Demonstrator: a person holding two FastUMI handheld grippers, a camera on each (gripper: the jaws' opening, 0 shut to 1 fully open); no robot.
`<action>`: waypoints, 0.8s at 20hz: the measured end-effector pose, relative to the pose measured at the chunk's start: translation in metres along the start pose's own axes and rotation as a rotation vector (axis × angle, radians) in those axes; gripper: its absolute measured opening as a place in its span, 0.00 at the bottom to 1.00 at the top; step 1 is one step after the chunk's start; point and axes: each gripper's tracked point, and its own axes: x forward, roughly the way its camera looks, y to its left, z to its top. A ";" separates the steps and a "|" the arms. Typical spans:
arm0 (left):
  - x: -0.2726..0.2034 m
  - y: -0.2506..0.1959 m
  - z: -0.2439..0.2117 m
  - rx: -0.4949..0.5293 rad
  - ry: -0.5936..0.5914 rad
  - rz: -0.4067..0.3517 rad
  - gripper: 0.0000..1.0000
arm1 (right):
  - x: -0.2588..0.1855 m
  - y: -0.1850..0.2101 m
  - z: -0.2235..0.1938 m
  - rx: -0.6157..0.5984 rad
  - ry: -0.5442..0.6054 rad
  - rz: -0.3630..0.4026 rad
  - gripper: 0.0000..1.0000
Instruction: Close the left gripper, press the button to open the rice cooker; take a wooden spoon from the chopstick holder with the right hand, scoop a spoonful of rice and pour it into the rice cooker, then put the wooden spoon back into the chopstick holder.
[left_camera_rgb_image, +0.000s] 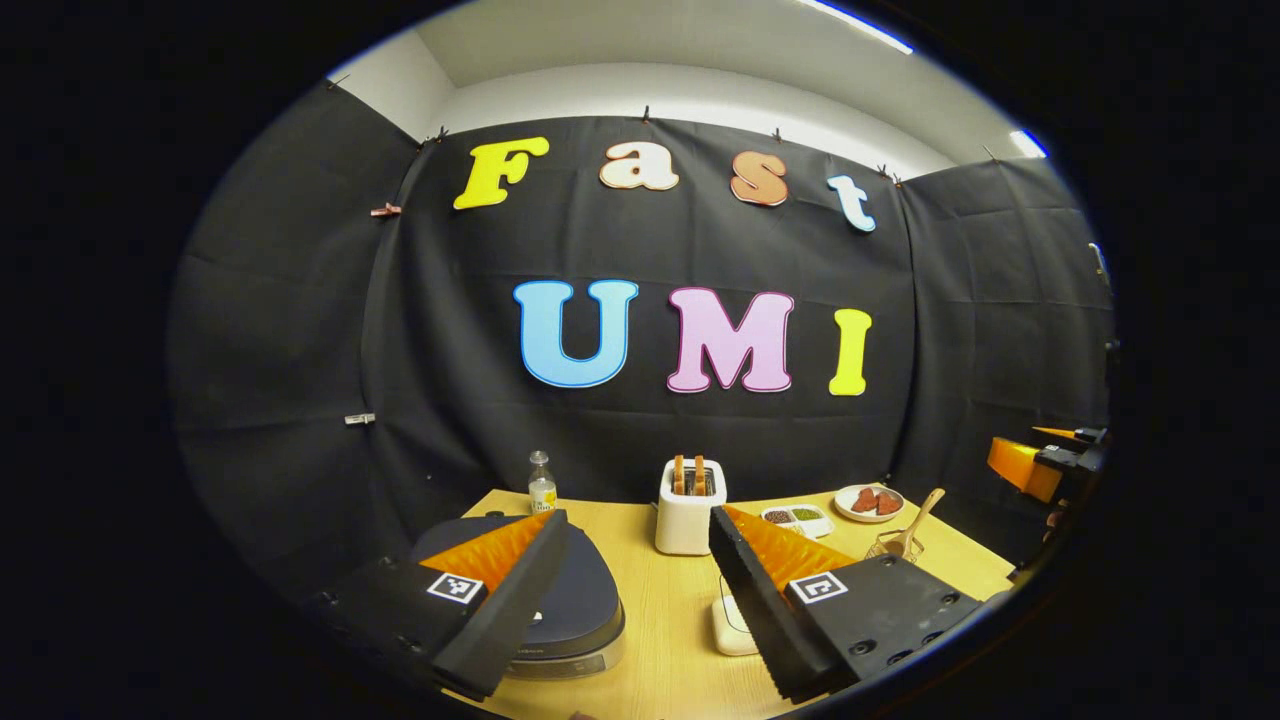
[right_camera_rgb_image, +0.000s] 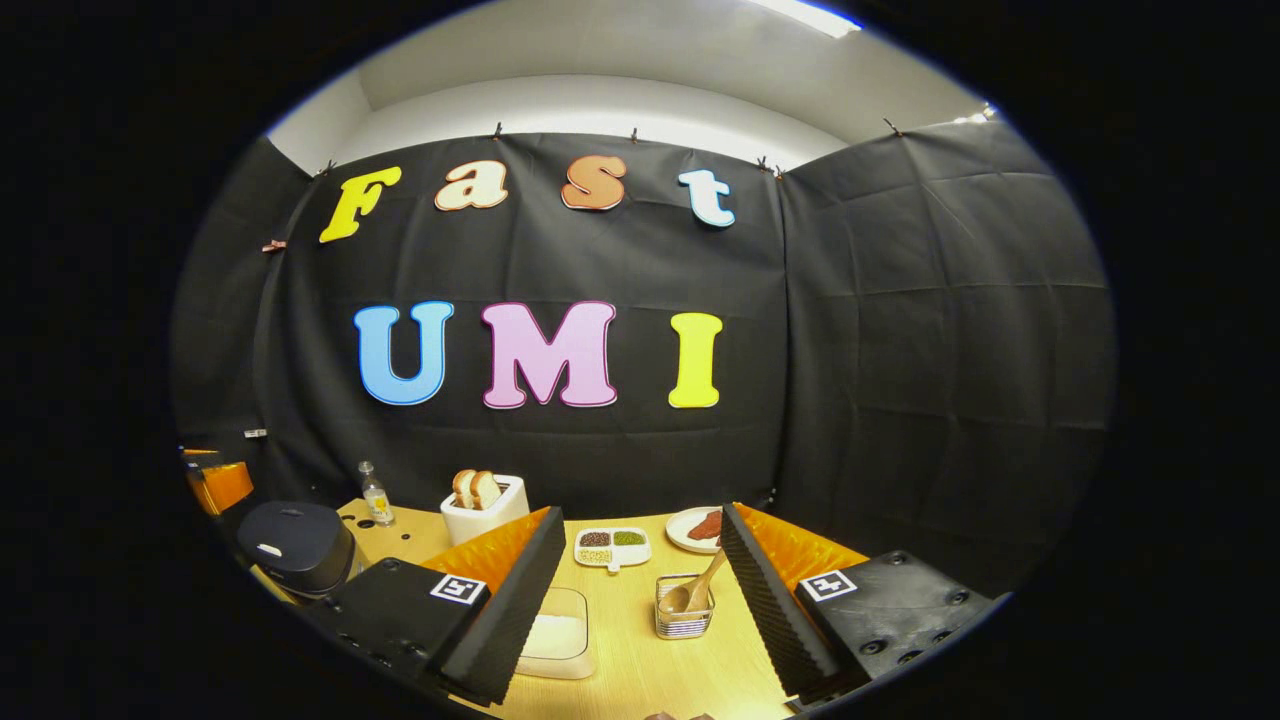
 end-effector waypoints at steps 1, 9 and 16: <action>0.001 0.000 -0.001 -0.002 0.006 0.002 0.95 | -0.003 0.003 -0.004 -0.020 0.004 0.016 0.98; 0.007 0.016 -0.006 0.008 0.056 0.025 0.95 | 0.001 0.024 -0.002 -0.047 0.006 0.106 0.98; 0.015 0.058 0.001 0.002 0.081 0.055 0.73 | -0.006 0.027 -0.007 -0.038 0.008 0.089 0.98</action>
